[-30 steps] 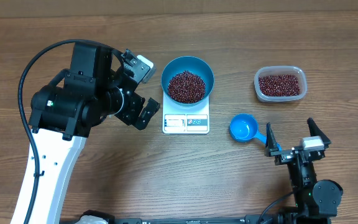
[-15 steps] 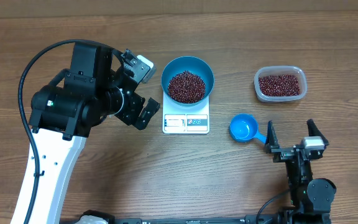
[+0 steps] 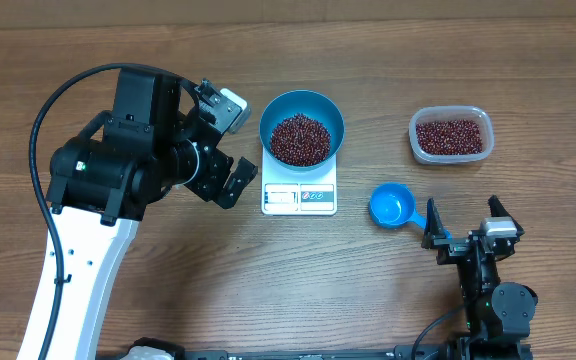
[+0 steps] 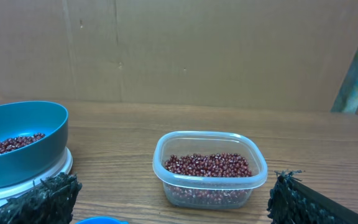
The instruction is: Scoop item into bowl and weigh 150g on scale
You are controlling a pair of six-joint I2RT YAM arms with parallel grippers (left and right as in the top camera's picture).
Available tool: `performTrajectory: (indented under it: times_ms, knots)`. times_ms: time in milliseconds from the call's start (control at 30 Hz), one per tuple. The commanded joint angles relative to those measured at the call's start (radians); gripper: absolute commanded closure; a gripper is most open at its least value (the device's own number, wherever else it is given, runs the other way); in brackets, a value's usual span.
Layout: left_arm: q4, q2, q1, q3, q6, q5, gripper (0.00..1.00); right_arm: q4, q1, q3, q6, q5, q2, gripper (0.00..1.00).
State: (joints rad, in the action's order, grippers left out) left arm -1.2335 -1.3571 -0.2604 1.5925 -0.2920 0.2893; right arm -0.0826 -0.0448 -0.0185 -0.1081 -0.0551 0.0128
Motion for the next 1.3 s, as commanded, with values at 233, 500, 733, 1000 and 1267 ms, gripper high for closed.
performTrajectory:
  times_ms: [233,500,733,1000,1267]
  knots:
    - [0.003,0.004,-0.002,0.014,-0.015,0.015,0.0,0.003,0.006,0.011,0.008,0.002,-0.01,0.0]
    - [0.003,0.004,-0.002,0.014,-0.015,0.015,0.01,0.003,0.006,0.011,0.008,0.002,-0.01,0.0]
    - [0.003,0.004,-0.002,0.014,-0.015,0.015,0.0,0.003,0.006,0.011,0.008,0.002,-0.01,0.0]
    - [0.003,0.004,-0.002,0.014,-0.015,0.015,0.0,0.003,0.006,0.011,0.008,0.002,-0.01,0.0]
    - [0.035,0.011,-0.002,0.013,0.08,0.03,0.0,0.003,0.006,0.011,0.008,0.002,-0.01,0.0]
